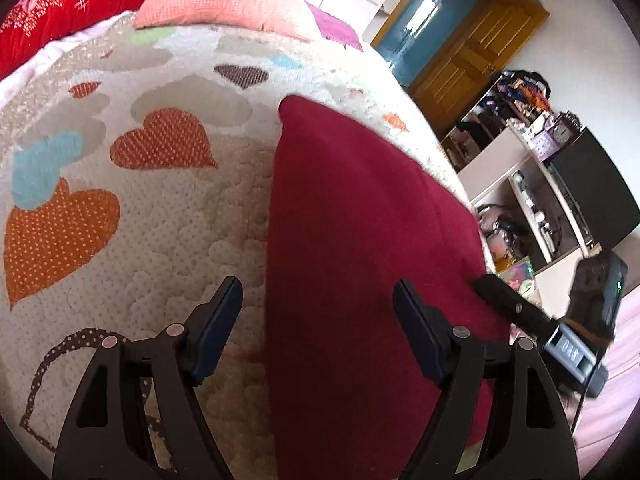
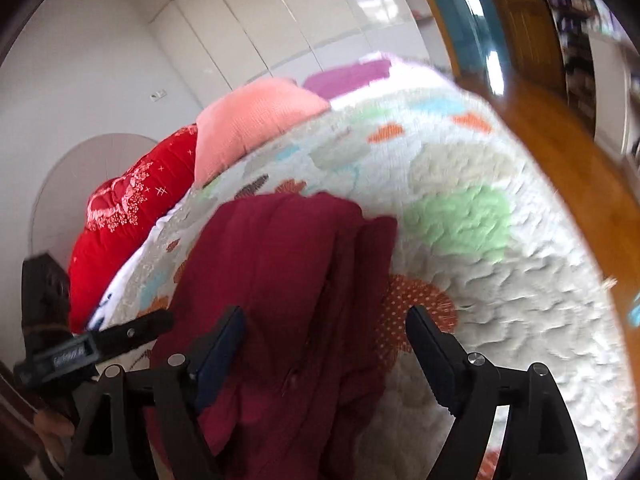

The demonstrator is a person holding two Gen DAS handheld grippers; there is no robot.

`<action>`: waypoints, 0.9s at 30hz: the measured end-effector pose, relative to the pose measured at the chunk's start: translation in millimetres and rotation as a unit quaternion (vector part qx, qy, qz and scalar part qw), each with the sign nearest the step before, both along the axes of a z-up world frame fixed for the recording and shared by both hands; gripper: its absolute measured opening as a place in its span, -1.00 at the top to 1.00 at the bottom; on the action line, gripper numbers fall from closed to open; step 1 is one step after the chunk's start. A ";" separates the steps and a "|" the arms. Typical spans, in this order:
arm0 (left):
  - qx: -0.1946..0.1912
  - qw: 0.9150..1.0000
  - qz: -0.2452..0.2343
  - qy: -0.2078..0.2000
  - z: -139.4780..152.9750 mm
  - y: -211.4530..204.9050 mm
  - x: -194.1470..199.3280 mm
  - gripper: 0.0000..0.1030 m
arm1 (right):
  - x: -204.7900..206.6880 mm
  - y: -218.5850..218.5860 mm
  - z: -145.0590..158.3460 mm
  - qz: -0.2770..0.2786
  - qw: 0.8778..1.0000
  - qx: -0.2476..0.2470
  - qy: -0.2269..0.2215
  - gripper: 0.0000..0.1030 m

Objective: Fold small clothes

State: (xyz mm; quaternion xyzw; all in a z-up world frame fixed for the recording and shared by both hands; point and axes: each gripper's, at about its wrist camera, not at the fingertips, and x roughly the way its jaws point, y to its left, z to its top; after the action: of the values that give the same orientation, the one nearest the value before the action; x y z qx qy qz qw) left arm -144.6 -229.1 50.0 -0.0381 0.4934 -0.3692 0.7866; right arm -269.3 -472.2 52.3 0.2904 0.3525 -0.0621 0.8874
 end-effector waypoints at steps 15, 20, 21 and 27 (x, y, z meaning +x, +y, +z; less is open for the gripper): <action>-0.037 0.997 -0.060 -0.020 28.4 11.0 11.4 0.00 | 35.0 14.5 9.9 0.049 0.993 0.088 -0.056 0.13; -0.017 0.998 -0.026 -0.051 52.7 48.0 28.9 0.00 | 70.0 48.1 31.0 0.087 0.987 0.103 -0.088 0.14; -0.013 0.998 -0.017 -0.050 51.1 53.7 34.4 0.00 | 77.9 52.3 30.2 0.090 0.986 0.110 -0.088 0.14; 0.052 0.998 0.040 -0.019 4.0 74.1 59.0 -0.06 | 116.1 69.6 7.7 0.058 0.997 0.051 -0.002 -0.04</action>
State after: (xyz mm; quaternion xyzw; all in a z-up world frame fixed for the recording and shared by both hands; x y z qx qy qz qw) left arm -85.6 -155.0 54.0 -0.0095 0.4950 -0.3118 0.8110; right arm -153.2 -402.6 59.9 0.3147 0.3696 0.0086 0.8742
